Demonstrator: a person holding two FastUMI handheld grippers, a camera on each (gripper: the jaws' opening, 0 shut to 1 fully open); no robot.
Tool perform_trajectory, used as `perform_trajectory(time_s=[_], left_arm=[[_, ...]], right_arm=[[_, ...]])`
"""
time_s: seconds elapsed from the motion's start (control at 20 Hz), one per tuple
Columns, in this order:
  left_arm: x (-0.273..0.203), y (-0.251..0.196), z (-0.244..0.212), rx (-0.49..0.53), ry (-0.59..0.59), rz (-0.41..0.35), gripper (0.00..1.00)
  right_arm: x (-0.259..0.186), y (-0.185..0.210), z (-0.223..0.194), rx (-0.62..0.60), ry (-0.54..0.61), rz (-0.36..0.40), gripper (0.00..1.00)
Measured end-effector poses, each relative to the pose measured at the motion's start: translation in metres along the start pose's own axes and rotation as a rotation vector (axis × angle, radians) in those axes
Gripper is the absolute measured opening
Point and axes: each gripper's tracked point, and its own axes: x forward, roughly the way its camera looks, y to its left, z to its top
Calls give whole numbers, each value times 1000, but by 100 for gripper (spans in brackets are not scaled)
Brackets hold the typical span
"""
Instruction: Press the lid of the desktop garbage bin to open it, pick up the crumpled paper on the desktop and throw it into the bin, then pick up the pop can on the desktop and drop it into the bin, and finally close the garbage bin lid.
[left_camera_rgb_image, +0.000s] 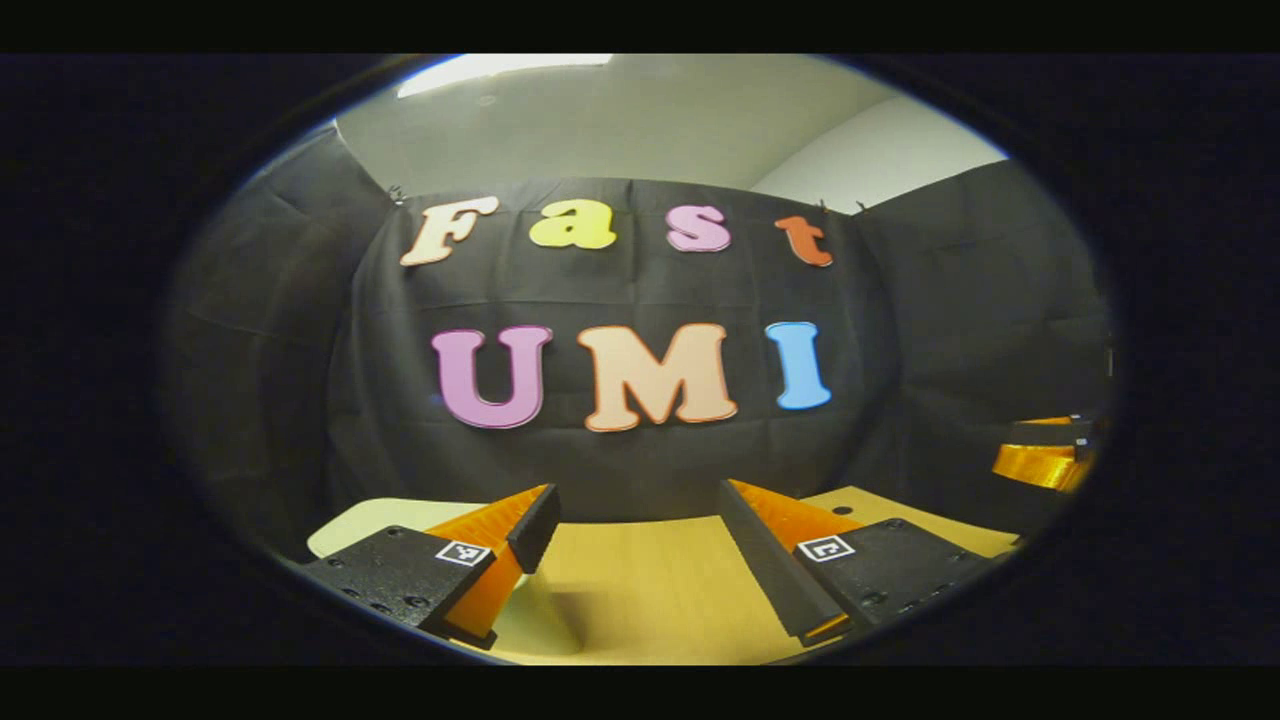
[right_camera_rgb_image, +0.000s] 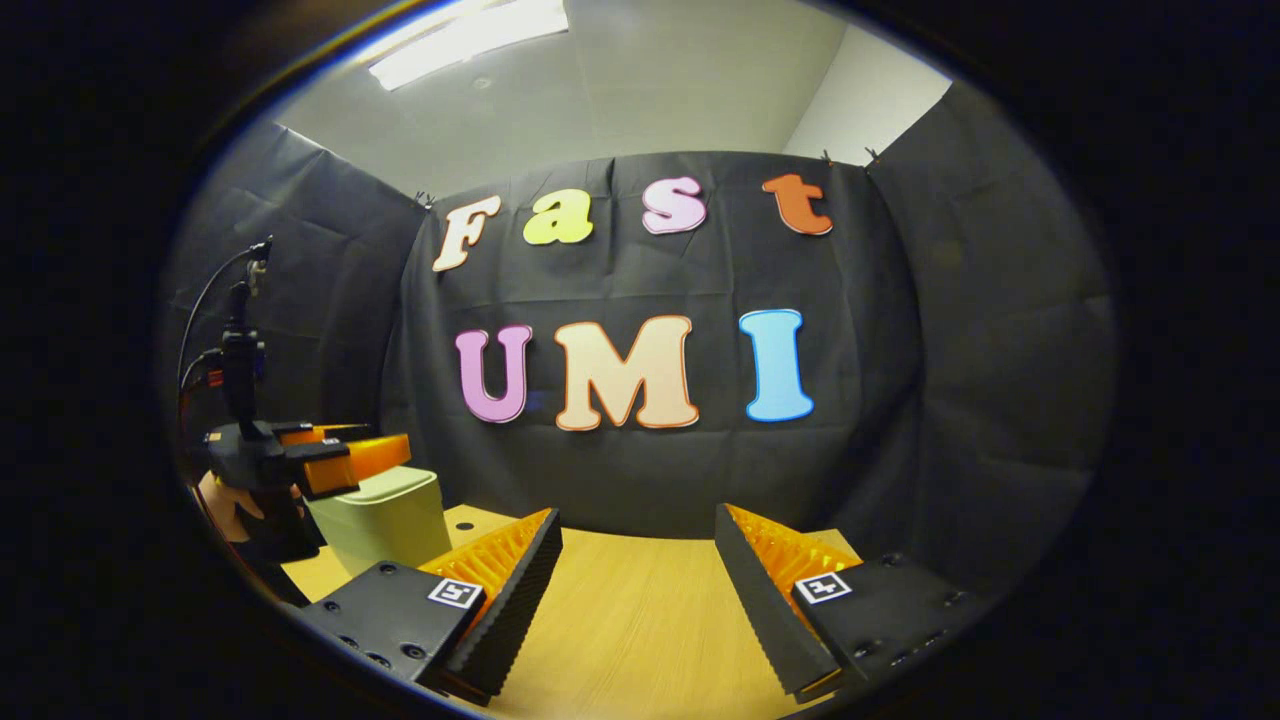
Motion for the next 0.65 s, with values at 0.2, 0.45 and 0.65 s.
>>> perform_trajectory(time_s=[0.2,0.45,0.65], left_arm=[[5,-52,-4,-38,12,-103,93],[9,-58,-1,-51,-4,-93,93],[12,-53,-7,-63,16,-94,99]], right_arm=[[-7,-19,4,-4,-17,-26,96],[-9,-29,9,10,-39,-52,97],[-4,-30,15,11,-55,-66,97]])
